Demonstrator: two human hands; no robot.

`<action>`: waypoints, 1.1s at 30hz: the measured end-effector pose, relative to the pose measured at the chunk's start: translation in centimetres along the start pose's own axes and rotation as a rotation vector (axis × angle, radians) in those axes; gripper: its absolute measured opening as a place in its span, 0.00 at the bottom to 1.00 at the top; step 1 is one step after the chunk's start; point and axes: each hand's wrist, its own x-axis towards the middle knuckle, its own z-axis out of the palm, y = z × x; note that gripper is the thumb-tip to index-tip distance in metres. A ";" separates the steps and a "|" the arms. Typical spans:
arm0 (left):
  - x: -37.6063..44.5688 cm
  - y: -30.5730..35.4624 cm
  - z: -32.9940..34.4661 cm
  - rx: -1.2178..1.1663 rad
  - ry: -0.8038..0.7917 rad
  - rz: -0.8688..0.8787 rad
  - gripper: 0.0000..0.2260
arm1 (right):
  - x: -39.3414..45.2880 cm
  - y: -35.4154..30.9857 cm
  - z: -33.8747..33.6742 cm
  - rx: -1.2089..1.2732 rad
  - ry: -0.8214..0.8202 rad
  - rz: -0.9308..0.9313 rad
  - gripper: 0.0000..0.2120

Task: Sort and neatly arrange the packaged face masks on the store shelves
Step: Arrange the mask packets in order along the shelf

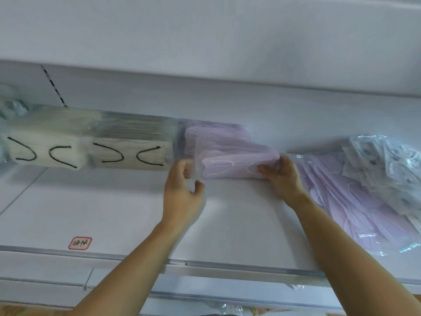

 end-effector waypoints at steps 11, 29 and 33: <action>3.0 -0.8 2.7 0.521 -0.353 0.154 0.16 | 3.0 0.6 4.8 -0.189 0.106 0.031 0.32; 3.1 -0.5 2.9 0.714 -0.321 0.096 0.13 | 3.9 -1.0 7.5 0.102 0.179 0.166 0.26; 3.1 -0.7 2.8 0.723 -0.334 0.103 0.14 | 3.2 -2.2 7.3 0.115 0.147 0.163 0.27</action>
